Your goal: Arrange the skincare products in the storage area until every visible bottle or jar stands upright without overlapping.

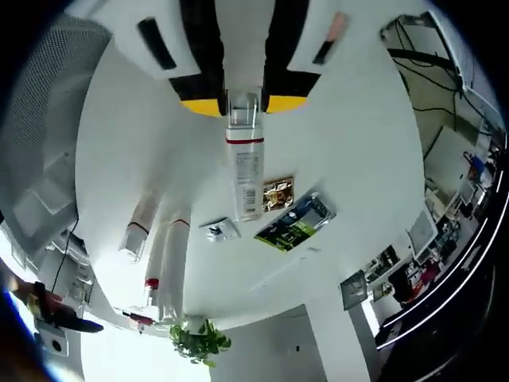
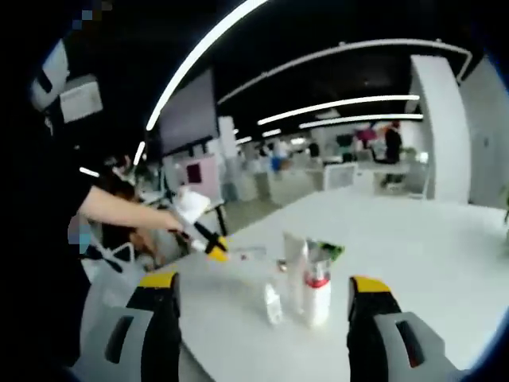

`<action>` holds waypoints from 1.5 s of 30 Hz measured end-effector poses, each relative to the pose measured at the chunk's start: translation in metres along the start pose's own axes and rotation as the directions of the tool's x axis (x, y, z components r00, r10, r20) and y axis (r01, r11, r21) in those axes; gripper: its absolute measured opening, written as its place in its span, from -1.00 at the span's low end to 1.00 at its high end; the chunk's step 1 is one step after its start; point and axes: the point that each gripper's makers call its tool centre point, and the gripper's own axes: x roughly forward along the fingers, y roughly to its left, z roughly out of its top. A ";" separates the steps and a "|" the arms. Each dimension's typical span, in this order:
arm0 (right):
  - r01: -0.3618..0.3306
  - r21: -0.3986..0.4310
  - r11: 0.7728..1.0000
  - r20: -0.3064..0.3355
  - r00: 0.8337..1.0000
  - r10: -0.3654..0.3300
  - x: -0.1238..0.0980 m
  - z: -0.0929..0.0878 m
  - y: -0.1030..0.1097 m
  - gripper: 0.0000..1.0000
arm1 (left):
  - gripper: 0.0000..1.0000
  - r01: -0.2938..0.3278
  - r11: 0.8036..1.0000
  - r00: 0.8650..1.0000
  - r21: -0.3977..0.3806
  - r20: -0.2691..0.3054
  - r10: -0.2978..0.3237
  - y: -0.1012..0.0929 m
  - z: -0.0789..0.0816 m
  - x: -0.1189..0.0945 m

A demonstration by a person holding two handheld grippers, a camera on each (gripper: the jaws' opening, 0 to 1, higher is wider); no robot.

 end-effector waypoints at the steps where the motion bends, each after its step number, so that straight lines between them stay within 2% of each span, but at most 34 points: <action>1: -0.021 -0.023 1.000 -0.010 1.000 0.020 0.002 0.002 0.002 0.70 | -0.57 0.008 1.000 1.000 0.009 -0.004 -0.008 -0.006 0.001 -0.008; 7: -0.164 -0.114 0.980 -0.044 0.986 0.160 0.018 0.018 0.030 0.60 | -0.57 0.043 0.998 0.999 0.039 -0.006 -0.043 -0.032 0.015 -0.037; 11: -0.253 -0.173 0.952 -0.088 0.967 0.241 0.030 0.020 0.051 0.56 | -0.57 0.083 0.993 0.997 0.082 -0.001 -0.083 -0.059 0.026 -0.056; 16: -0.332 -0.215 0.918 -0.109 0.943 0.316 0.044 0.022 0.073 0.56 | -0.57 0.115 0.987 0.993 0.113 0.002 -0.116 -0.088 0.035 -0.077; 18: -0.363 -0.235 0.901 -0.138 0.931 0.339 0.048 0.020 0.081 0.57 | -0.57 0.120 0.985 0.993 0.126 0.000 -0.121 -0.099 0.038 -0.085; 19: -0.395 -0.266 0.880 -0.152 0.918 0.366 0.050 0.021 0.089 0.57 | -0.57 0.121 0.983 0.992 0.135 0.002 -0.122 -0.103 0.040 -0.088; 21: -0.439 -0.284 0.852 -0.172 0.898 0.405 0.052 0.022 0.099 0.58 | -0.57 0.124 0.982 0.992 0.144 0.008 -0.127 -0.113 0.045 -0.097; 22: -0.446 -0.288 0.847 -0.178 0.894 0.411 0.052 0.022 0.101 0.59 | -0.57 0.121 0.982 0.992 0.147 0.015 -0.125 -0.117 0.048 -0.102; 26: -0.504 -0.343 0.793 -0.227 0.863 0.451 0.061 0.023 0.109 0.57 | -0.57 0.108 0.984 0.993 0.142 0.038 -0.114 -0.126 0.055 -0.116; 29: -0.532 -0.384 0.755 -0.289 0.846 0.449 0.071 0.018 0.107 0.56 | -0.57 0.092 0.984 0.994 0.149 0.041 -0.100 -0.133 0.056 -0.125; 31: -0.564 -0.410 0.717 -0.329 0.824 0.460 0.076 0.015 0.110 0.55 | -0.57 0.092 0.983 0.995 0.159 0.031 -0.098 -0.137 0.054 -0.128; 32: -0.593 -0.419 0.687 -0.343 0.804 0.485 0.077 0.015 0.115 0.55 | -0.57 0.091 0.983 0.995 0.159 0.026 -0.096 -0.139 0.054 -0.129; 33: -0.606 -0.426 0.672 -0.343 0.795 0.499 0.078 0.017 0.118 0.56 | -0.57 0.090 0.982 0.996 0.166 0.014 -0.093 -0.141 0.051 -0.131; 34: -0.627 -0.423 0.654 -0.349 0.779 0.521 0.078 0.017 0.123 0.56 | -0.57 0.090 0.981 0.996 0.172 0.004 -0.092 -0.141 0.049 -0.131; 36: -0.645 -0.424 0.636 -0.363 0.764 0.533 0.080 0.018 0.126 0.56 | -0.57 0.096 0.979 0.995 0.179 -0.014 -0.095 -0.145 0.046 -0.133; 38: -0.667 -0.451 0.593 -0.407 0.745 0.528 0.081 0.014 0.125 0.50 | -0.57 0.104 0.980 0.995 0.173 -0.021 -0.102 -0.147 0.046 -0.134; 39: -0.674 -0.470 0.570 -0.447 0.739 0.505 0.081 0.009 0.121 0.44 | -0.57 0.104 0.980 0.995 0.171 -0.025 -0.101 -0.147 0.045 -0.135; 40: -0.675 -0.480 0.560 -0.469 0.737 0.487 0.083 0.006 0.118 0.43 | -0.57 0.104 0.979 0.994 0.173 -0.032 -0.100 -0.148 0.045 -0.136; 42: -0.696 -0.468 0.545 -0.499 0.717 0.487 0.082 0.000 0.119 0.44 | -0.57 0.105 0.978 0.994 0.179 -0.038 -0.099 -0.148 0.047 -0.136; 44: -0.704 -0.466 0.536 -0.520 0.708 0.478 0.080 -0.003 0.119 0.39 | -0.57 0.107 0.977 0.994 0.182 -0.038 -0.102 -0.149 0.049 -0.135; 45: -0.698 -0.476 0.535 -0.513 0.714 0.476 0.080 -0.003 0.119 0.38 | -0.57 0.110 0.976 0.994 0.185 -0.036 -0.105 -0.149 0.050 -0.134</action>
